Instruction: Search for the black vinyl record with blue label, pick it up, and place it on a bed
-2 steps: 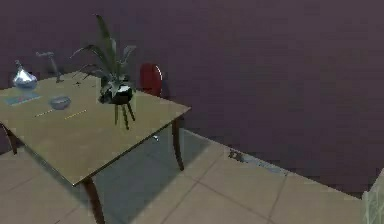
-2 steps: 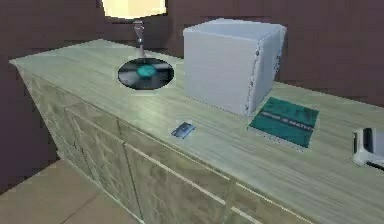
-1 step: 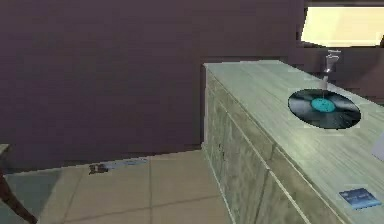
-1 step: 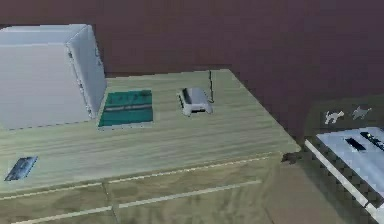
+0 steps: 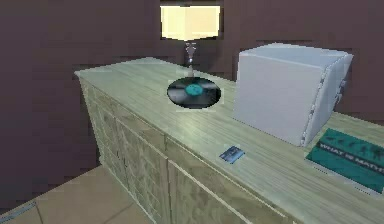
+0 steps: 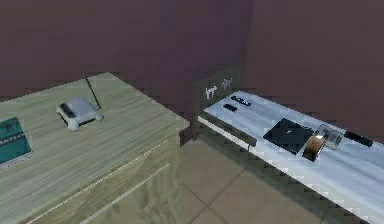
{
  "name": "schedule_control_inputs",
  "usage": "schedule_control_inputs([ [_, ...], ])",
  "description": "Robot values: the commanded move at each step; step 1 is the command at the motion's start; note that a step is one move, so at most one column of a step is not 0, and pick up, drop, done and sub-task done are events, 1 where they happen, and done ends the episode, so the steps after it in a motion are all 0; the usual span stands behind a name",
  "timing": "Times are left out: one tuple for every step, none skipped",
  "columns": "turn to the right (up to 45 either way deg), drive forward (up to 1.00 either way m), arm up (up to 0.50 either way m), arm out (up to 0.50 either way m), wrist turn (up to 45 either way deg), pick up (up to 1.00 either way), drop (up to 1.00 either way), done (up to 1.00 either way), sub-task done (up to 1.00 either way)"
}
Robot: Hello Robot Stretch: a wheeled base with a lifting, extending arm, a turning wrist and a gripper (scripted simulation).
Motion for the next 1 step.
schedule_control_inputs([
  [0.0,0.2,0.0,0.0,0.0,0.0,0.0,0.0,0.0],
])
